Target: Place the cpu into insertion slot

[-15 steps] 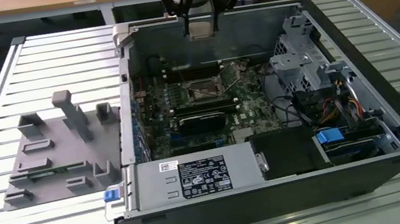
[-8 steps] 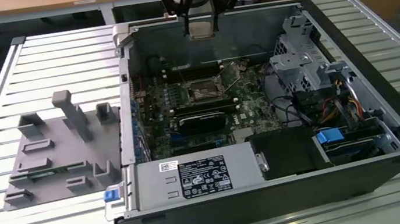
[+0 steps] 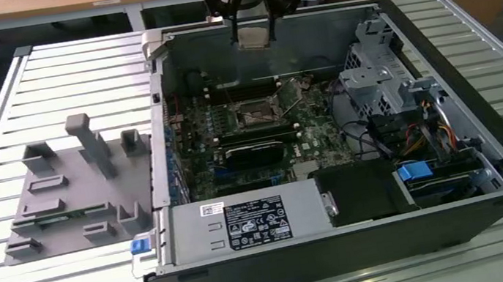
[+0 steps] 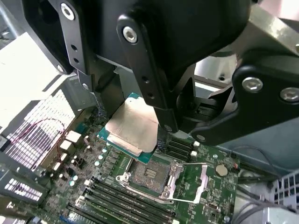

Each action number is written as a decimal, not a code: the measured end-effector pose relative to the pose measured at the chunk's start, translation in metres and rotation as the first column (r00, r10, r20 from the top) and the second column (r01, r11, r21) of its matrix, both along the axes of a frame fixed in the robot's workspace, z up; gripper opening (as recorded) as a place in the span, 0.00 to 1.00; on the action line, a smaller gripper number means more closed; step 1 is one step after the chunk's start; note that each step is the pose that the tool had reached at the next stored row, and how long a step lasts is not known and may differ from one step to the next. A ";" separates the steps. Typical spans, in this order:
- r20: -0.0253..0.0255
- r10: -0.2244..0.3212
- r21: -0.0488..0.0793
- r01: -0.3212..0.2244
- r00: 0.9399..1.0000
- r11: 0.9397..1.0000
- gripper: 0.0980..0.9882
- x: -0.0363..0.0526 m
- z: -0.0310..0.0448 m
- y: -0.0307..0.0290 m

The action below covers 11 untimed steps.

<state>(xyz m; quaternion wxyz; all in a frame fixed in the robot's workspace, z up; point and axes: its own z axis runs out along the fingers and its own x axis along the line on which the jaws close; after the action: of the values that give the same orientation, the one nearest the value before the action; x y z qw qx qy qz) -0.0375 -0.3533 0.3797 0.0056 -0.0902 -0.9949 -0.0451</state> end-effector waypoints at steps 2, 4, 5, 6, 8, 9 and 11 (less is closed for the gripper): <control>0.000 -0.030 0.000 0.030 1.000 1.000 0.49 0.0000 -0.0001 0.0000; 0.000 -0.059 0.000 0.059 0.998 0.998 0.49 0.0000 -0.0001 0.0000; 0.000 -0.073 0.000 0.073 0.997 0.997 0.49 0.0000 -0.0002 0.0000; 0.000 -0.088 0.000 0.088 0.996 0.996 0.49 0.0000 -0.0002 0.0000; 0.000 -0.122 0.000 0.122 0.992 0.992 0.49 0.0000 -0.0004 0.0000; 0.000 -0.140 0.000 0.140 0.990 0.990 0.49 0.0000 -0.0005 0.0000; 0.000 -0.175 0.000 0.175 0.985 0.985 0.49 0.0000 -0.0007 0.0000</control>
<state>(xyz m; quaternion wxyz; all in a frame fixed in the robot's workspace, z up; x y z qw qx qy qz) -0.0375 -0.3533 0.3790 0.0016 -0.1771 -0.9832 -0.0454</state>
